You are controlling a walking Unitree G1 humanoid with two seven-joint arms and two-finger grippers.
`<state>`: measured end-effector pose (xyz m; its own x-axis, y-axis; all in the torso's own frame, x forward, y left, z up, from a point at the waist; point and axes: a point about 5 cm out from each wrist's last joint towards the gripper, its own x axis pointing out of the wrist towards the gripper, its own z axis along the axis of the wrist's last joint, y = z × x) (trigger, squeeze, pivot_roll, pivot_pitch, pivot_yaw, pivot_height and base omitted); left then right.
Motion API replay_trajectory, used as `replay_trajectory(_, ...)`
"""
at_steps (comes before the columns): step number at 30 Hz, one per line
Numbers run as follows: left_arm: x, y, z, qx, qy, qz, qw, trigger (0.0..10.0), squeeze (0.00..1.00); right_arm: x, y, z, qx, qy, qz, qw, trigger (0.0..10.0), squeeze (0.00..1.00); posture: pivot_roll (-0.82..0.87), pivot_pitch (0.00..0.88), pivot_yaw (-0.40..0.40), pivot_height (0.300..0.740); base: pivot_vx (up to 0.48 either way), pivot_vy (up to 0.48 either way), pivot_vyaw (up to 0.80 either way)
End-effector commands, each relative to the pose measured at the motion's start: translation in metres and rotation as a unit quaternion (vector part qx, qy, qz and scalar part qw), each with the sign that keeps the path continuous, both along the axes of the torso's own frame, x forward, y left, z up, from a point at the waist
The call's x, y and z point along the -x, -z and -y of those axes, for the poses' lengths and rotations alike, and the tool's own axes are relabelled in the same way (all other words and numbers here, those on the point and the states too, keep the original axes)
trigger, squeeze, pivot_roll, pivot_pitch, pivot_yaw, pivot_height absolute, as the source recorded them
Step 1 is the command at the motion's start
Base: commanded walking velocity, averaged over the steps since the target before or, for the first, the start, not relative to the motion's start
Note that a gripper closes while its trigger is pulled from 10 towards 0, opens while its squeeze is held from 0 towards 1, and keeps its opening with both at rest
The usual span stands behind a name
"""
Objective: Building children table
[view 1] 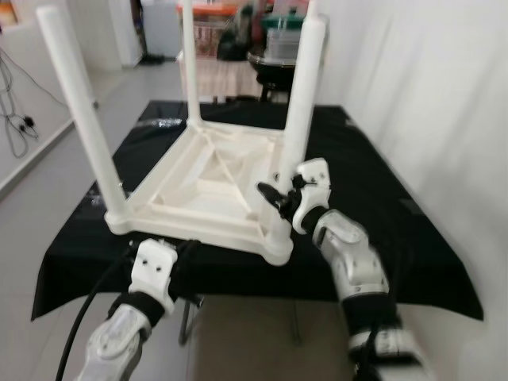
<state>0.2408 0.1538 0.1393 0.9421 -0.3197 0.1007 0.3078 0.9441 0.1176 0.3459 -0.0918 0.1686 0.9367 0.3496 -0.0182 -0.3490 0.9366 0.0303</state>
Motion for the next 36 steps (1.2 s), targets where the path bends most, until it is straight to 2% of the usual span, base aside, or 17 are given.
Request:
replay_trajectory(1,-0.001,0.003,-0.001,0.000,0.003,-0.004,1.000,10.0,0.00,0.005,0.020,0.008,0.008,0.041,-0.050,0.998,0.0,0.00,0.04,0.000,-0.033,0.740,0.000,0.000,0.00)
replay_trajectory(2,-0.002,0.003,-0.001,0.000,0.004,-0.004,1.000,10.0,0.00,-0.001,0.017,-0.002,0.008,0.028,-0.036,0.999,0.0,0.00,0.07,0.000,-0.049,0.740,0.000,0.000,0.00)
replay_trajectory(4,-0.002,0.004,0.000,-0.001,0.004,-0.005,1.000,10.0,0.00,-0.006,0.016,-0.006,0.008,0.026,-0.032,0.999,0.0,0.00,0.07,0.000,-0.051,0.740,0.000,0.000,0.00)
replay_trajectory(10,-0.001,0.005,-0.001,0.002,-0.010,-0.002,1.000,10.0,0.00,-0.011,0.008,-0.008,0.012,0.053,-0.026,0.998,0.0,0.00,0.08,0.000,-0.059,0.740,0.000,0.000,0.00)
replay_trajectory(11,-0.001,0.005,-0.001,0.003,-0.012,-0.002,1.000,10.0,0.00,-0.011,0.007,-0.007,0.016,0.062,-0.029,0.997,2.5,0.00,0.08,0.000,-0.061,0.740,0.000,0.000,0.00)
replay_trajectory(13,-0.001,0.005,-0.001,0.003,-0.013,-0.002,1.000,10.0,0.00,-0.011,0.006,-0.007,0.019,0.068,-0.032,0.997,2.5,0.00,0.08,0.000,-0.061,0.740,0.000,0.000,0.00)
replay_trajectory(14,-0.002,0.005,0.000,0.005,-0.009,-0.003,1.000,10.0,0.00,-0.015,-0.004,-0.013,-0.015,-0.007,-0.020,1.000,10.0,1.00,0.08,0.000,-0.061,0.740,0.000,0.000,0.00)
replay_trajectory(15,-0.002,0.005,0.000,0.005,-0.009,-0.003,1.000,10.0,0.00,-0.015,-0.004,-0.013,-0.015,-0.007,-0.020,1.000,10.0,1.00,0.08,0.000,-0.061,0.740,0.000,0.000,0.00)
replay_trajectory(16,-0.002,0.006,0.001,0.005,-0.006,-0.004,1.000,10.0,0.00,-0.017,-0.012,-0.017,-0.040,-0.064,-0.007,0.997,10.0,1.00,0.07,0.000,-0.060,0.740,0.000,0.000,0.00)
replay_trajectory(19,-0.002,0.006,0.001,0.005,-0.006,-0.004,1.000,10.0,0.00,-0.017,-0.012,-0.017,-0.040,-0.064,-0.007,0.997,10.0,1.00,0.07,0.000,-0.060,0.740,0.000,0.000,0.00)
replay_trajectory(20,-0.003,0.006,0.002,0.007,-0.004,-0.004,1.000,10.0,0.00,-0.020,-0.022,-0.020,-0.057,-0.145,0.011,0.988,10.0,0.58,0.07,0.000,-0.060,0.740,0.000,0.000,0.00)
replay_trajectory(21,-0.003,0.006,0.002,0.007,-0.004,-0.004,1.000,10.0,0.00,-0.020,-0.022,-0.020,-0.057,-0.145,0.011,0.988,10.0,0.58,0.07,0.000,-0.060,0.740,0.000,0.000,0.00)
replay_trajectory(22,-0.003,0.006,0.003,0.009,-0.002,-0.004,1.000,10.0,0.00,-0.022,-0.028,-0.019,-0.038,-0.239,0.026,0.970,10.0,0.00,0.08,0.000,-0.068,0.740,0.000,0.000,0.00)
replay_trajectory(23,-0.003,0.006,0.004,0.011,-0.002,-0.003,1.000,10.0,0.00,-0.025,-0.029,-0.017,-0.019,-0.296,0.021,0.955,10.0,0.00,0.08,0.000,-0.075,0.740,0.000,0.000,0.00)
replay_trajectory(30,0.000,0.004,0.009,0.019,-0.005,0.001,1.000,10.0,0.00,-0.037,-0.030,-0.011,0.017,-0.338,-0.009,0.941,10.0,0.00,0.10,0.000,-0.100,0.740,0.000,0.000,0.00)
replay_trajectory(32,0.002,0.003,0.011,0.021,-0.005,0.002,1.000,10.0,0.00,-0.037,-0.035,-0.013,0.020,-0.380,-0.016,0.925,10.0,0.00,0.11,0.000,-0.106,0.740,0.000,0.000,0.00)
replay_trajectory(36,0.003,0.003,0.013,0.022,-0.004,0.003,1.000,10.0,0.00,-0.036,-0.038,-0.012,0.016,-0.406,-0.020,0.914,10.0,0.00,0.11,0.000,-0.110,0.740,0.000,0.000,0.00)
